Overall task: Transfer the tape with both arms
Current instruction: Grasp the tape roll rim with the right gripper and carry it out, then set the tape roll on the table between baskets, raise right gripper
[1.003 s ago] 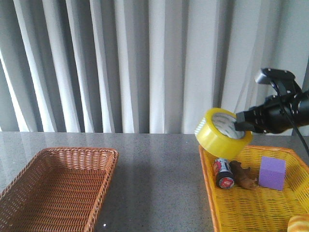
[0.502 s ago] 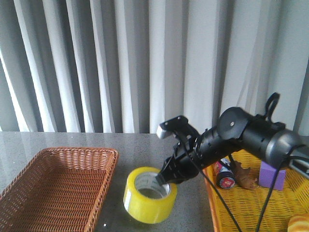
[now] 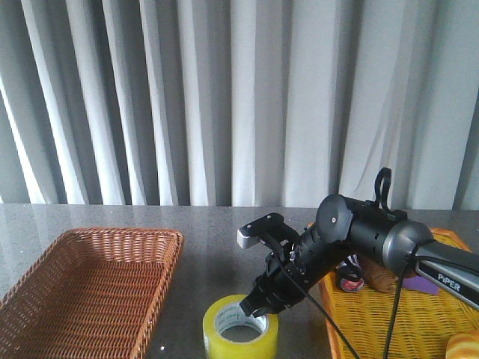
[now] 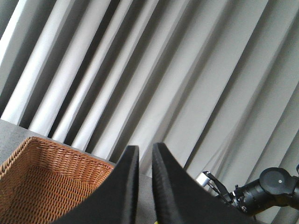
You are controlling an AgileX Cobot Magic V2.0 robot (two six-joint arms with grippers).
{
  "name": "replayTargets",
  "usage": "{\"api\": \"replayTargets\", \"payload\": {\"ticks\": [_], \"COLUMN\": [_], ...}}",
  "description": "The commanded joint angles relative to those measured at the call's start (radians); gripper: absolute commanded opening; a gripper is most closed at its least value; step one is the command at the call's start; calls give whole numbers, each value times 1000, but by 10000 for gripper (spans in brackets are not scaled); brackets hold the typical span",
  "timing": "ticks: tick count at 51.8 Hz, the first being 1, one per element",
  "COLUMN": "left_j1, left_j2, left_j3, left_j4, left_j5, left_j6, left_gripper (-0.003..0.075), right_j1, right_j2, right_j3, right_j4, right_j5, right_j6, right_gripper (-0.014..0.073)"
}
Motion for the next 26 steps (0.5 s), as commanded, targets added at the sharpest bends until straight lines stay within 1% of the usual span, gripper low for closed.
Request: {"api": "replayTargets", "payload": {"ticks": [1,7,11,19,23,26], "left_j1": [-4,-4,-4,-4,-4,-4], "left_j2": [-6,-6,-6,-6,-6,-6], "left_j3": [-28,-28,-28,-28,-28,-28], "left_j4": [-6,-6,-6,-6,-6,-6], "left_j5": [-58,-58,-56,-56,-56,-53], "left_j6": [-8,-8,-8,-8,-8,-8], "left_gripper": [76,76,76,76,76,76], "right_j1": [0,0,-2,-3,-3,-3], "right_j2": [-71,-80,-102,-218,-311,-382], "right_j3": [-31,-31,-37,-49,-46,-46], "right_j4": [24,20,20,11,11,11], "right_j5": [-31,-33,-31,-42,-49,-59], "right_j6": [16,43,68,69,68,58], "right_gripper": [344,438,458,438,403,360]}}
